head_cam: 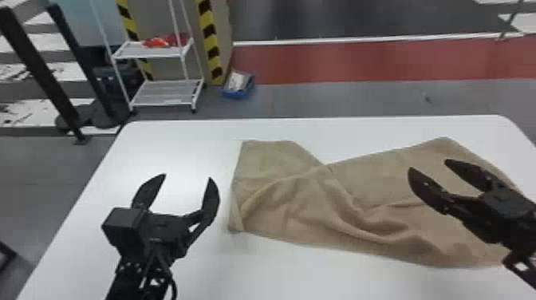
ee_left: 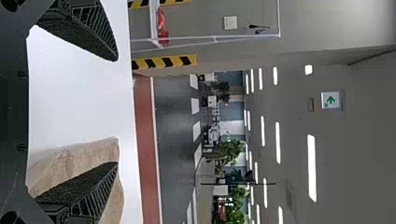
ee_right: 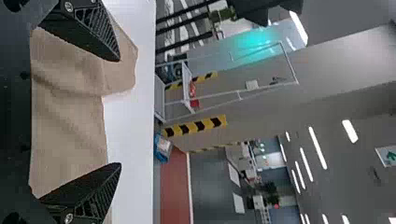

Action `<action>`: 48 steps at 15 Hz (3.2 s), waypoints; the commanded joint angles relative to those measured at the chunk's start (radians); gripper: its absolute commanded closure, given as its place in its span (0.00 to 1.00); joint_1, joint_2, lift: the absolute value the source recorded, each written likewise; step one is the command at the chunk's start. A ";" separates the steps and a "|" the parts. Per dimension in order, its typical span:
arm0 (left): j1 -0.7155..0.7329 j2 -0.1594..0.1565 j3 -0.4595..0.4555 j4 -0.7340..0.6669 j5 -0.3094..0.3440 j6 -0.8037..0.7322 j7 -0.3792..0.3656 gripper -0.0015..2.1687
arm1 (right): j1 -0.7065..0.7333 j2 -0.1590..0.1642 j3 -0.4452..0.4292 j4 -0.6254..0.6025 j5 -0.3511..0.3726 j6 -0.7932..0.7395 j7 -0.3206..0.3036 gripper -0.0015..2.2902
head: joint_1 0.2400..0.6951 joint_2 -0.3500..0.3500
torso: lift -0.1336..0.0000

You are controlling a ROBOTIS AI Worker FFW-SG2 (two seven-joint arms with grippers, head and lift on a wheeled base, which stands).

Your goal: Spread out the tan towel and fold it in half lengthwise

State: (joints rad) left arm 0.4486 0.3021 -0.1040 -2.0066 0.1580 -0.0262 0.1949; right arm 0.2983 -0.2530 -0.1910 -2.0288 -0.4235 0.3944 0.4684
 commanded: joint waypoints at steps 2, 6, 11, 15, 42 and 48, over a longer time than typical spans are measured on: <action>-0.018 -0.005 -0.023 0.005 0.000 -0.002 -0.002 0.04 | 0.119 0.004 -0.173 0.010 0.028 -0.131 -0.005 0.04 | 1.00 0.49 | 0.04; -0.038 -0.005 -0.054 0.008 -0.017 0.016 -0.002 0.04 | 0.213 0.018 -0.283 0.079 0.065 -0.300 0.013 0.06 | 1.00 0.26 | 0.04; -0.022 -0.005 -0.046 0.008 -0.017 0.010 0.000 0.04 | 0.202 0.021 -0.347 0.262 0.098 -0.450 0.027 0.06 | 1.00 0.10 | 0.04; -0.002 -0.005 -0.043 -0.004 -0.017 0.010 -0.003 0.04 | 0.148 0.017 -0.393 0.389 0.106 -0.506 0.033 0.09 | 1.00 0.03 | 0.04; -0.015 -0.005 -0.043 0.020 -0.018 0.007 -0.009 0.04 | -0.027 -0.045 -0.404 0.598 0.164 -0.245 0.243 0.21 | 1.00 0.00 | 0.04; -0.016 -0.001 -0.043 0.016 -0.015 0.007 -0.009 0.04 | -0.027 -0.043 -0.404 0.547 0.169 -0.162 0.243 0.36 | 1.00 0.00 | 0.04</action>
State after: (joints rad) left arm 0.4325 0.3006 -0.1473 -1.9892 0.1426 -0.0191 0.1856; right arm 0.2711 -0.2975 -0.5959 -1.4663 -0.2543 0.2163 0.7118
